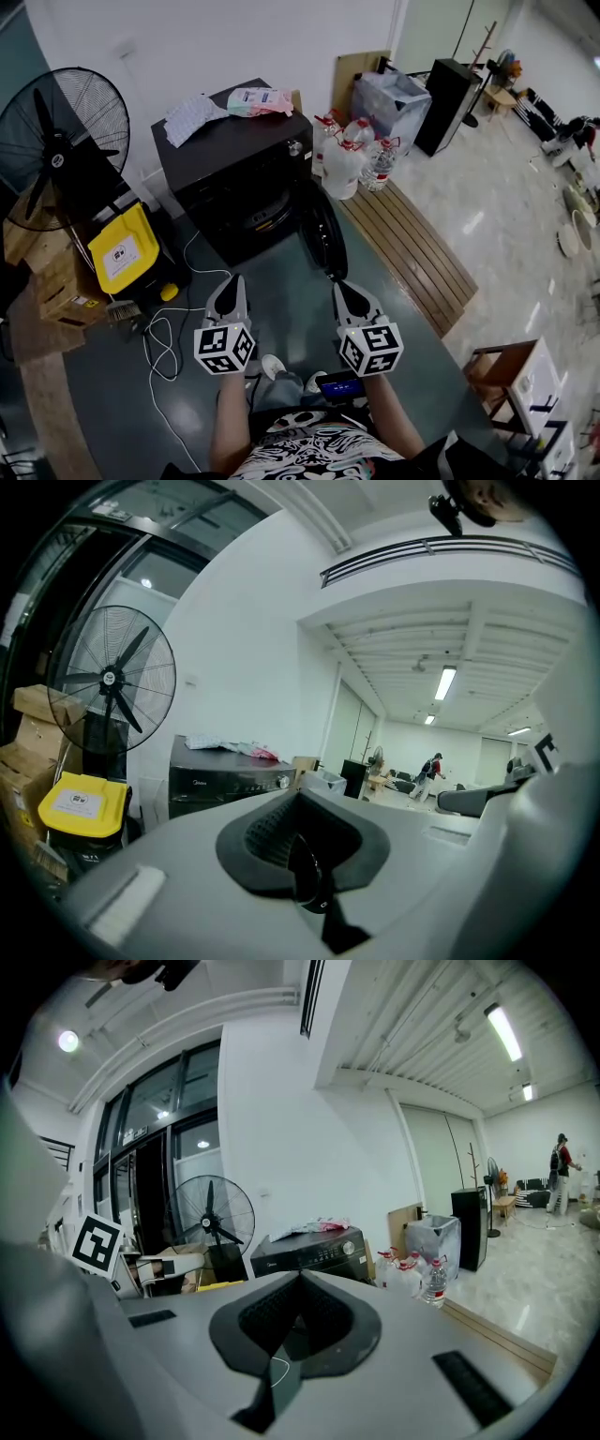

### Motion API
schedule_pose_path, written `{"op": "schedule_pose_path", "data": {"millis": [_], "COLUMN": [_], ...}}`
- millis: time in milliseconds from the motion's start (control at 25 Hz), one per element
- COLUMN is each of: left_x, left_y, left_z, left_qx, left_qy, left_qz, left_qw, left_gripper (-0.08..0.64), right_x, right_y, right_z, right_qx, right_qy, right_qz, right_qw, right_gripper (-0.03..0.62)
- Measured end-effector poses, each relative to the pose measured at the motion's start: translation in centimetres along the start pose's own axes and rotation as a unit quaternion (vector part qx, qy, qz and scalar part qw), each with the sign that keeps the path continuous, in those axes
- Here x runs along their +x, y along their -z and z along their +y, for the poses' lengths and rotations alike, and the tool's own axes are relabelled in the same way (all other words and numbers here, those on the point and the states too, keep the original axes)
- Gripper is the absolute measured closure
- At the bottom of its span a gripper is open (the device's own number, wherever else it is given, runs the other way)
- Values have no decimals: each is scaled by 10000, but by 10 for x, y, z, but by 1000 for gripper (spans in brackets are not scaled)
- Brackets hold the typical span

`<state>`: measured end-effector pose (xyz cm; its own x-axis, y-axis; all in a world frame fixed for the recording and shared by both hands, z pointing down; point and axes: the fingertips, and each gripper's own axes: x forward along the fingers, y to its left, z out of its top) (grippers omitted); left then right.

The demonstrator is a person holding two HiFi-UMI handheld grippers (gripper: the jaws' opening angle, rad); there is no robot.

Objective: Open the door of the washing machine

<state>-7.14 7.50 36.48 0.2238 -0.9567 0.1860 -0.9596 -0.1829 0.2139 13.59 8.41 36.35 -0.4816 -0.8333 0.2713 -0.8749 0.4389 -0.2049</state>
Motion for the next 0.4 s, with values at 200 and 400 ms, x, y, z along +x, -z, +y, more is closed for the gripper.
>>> {"op": "schedule_pose_path", "data": {"millis": [200, 400], "left_x": [-8, -8], "left_y": [-2, -8], "left_z": [1, 0], "left_qx": [-42, 70], "left_qy": [-56, -60], "left_qz": [-18, -41], "left_qw": [10000, 9999], "left_gripper": [557, 557], "right_x": [-2, -1], "right_y": [-1, -8], "right_z": [3, 2], "right_qx": [20, 51], "right_qy": [-57, -27], "right_qz": [-13, -95], "right_qw": [10000, 9999], "right_gripper": [591, 591]}}
